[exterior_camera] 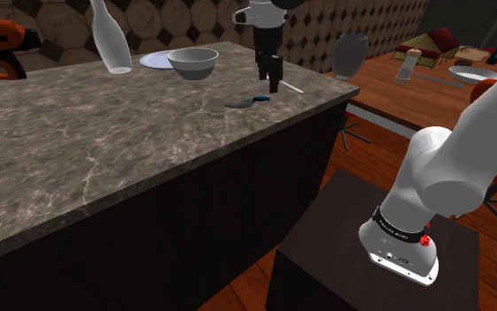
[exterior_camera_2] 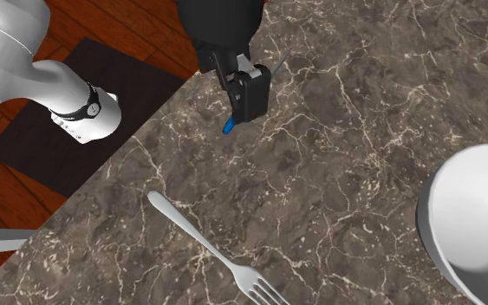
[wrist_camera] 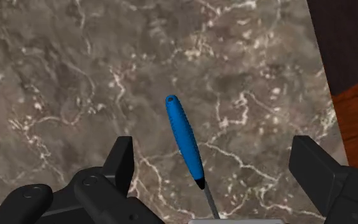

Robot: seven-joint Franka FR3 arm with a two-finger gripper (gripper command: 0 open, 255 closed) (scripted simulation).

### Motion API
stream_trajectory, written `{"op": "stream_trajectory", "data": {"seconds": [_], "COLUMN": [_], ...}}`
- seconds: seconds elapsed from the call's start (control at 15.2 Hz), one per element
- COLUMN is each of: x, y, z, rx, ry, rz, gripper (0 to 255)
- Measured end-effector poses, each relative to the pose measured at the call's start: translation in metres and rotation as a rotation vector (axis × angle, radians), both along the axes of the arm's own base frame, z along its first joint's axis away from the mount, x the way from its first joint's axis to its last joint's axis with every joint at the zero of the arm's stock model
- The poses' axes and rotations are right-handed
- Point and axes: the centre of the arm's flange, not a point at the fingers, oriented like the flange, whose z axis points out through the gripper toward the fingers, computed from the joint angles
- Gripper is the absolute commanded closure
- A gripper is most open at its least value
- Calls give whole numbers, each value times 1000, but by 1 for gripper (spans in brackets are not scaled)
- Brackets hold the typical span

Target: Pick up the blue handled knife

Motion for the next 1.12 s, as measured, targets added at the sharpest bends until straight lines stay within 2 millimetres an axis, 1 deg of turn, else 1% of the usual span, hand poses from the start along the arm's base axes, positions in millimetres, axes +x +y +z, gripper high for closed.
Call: {"op": "stream_trajectory", "data": {"seconds": [0.13,0.2,0.26,0.4,0.73,0.79,1.12], "x": [17,22,23,26,27,27,26], "y": [17,26,30,35,34,34,36], "z": [-9,-12,-17,-27,-51,-54,-49], "rx": [-13,-18,-20,-22,-22,-22,-20], "ry": [23,32,36,40,41,41,27], "rz": [172,235,267,292,301,301,304], "gripper": [0,0,0,0,0,255,255]}}
